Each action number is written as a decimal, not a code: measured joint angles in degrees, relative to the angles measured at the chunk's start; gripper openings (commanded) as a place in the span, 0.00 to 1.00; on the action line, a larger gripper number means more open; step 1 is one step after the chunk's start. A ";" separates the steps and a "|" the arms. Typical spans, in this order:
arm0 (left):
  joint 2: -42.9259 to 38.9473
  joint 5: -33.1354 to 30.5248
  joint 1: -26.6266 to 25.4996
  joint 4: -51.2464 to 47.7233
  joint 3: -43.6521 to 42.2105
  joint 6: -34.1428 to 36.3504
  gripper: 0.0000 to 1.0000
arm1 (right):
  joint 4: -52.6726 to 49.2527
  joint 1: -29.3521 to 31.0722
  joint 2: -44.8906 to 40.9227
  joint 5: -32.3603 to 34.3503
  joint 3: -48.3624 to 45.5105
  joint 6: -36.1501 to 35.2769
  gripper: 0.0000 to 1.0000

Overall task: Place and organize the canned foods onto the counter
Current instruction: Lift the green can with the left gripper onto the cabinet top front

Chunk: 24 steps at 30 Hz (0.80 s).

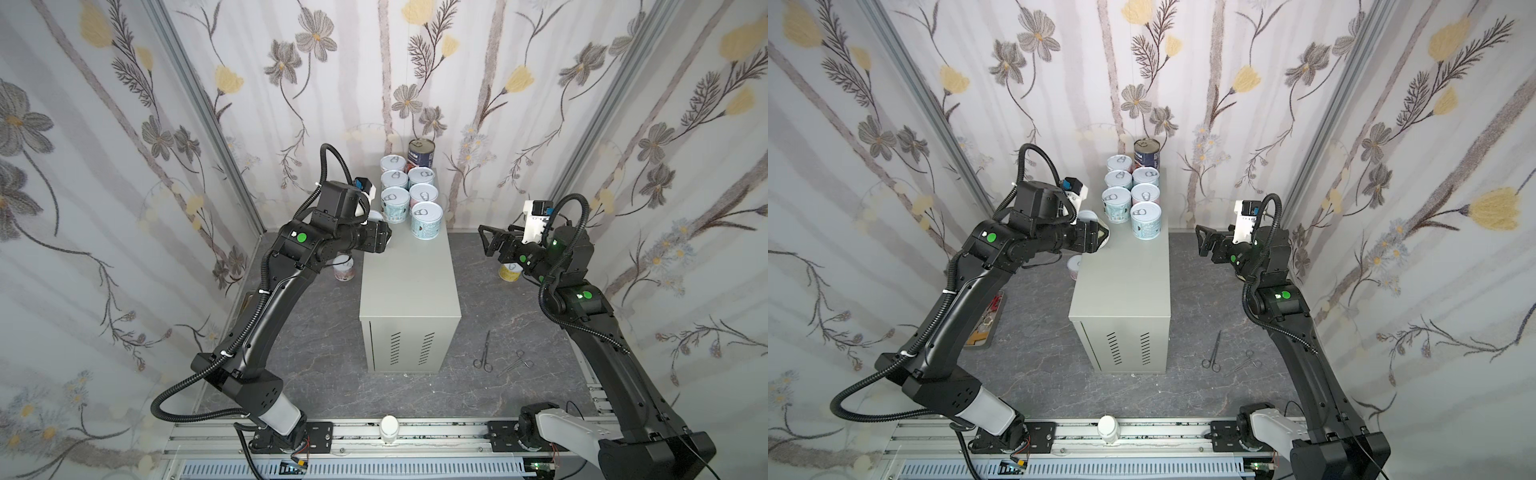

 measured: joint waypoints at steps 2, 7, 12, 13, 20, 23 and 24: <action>1.46 -0.04 -0.35 -0.52 1.73 0.42 0.63 | -0.66 0.00 -0.79 -0.13 -0.44 -0.20 1.00; 4.26 -0.15 -1.27 -0.85 4.61 1.07 0.71 | -1.68 -0.02 -1.97 -0.11 -1.22 -0.37 1.00; 5.05 -0.92 -1.75 -0.57 5.22 1.22 0.75 | -1.86 0.00 -2.19 -0.09 -1.44 -0.79 1.00; 5.16 -1.01 -1.79 -0.39 5.22 1.25 0.76 | -1.86 0.00 -2.19 -0.09 -1.49 -0.81 1.00; 5.27 -0.04 -2.19 0.31 4.94 1.73 0.84 | -1.88 0.00 -2.19 -0.09 -2.03 -1.29 1.00; 5.27 0.11 -2.19 1.11 4.94 1.75 0.84 | -1.88 0.00 -2.38 -0.09 -2.36 -1.31 1.00; 5.27 0.13 -2.19 1.33 4.94 1.86 0.84 | -1.92 0.00 -2.69 -0.09 -2.54 -1.33 1.00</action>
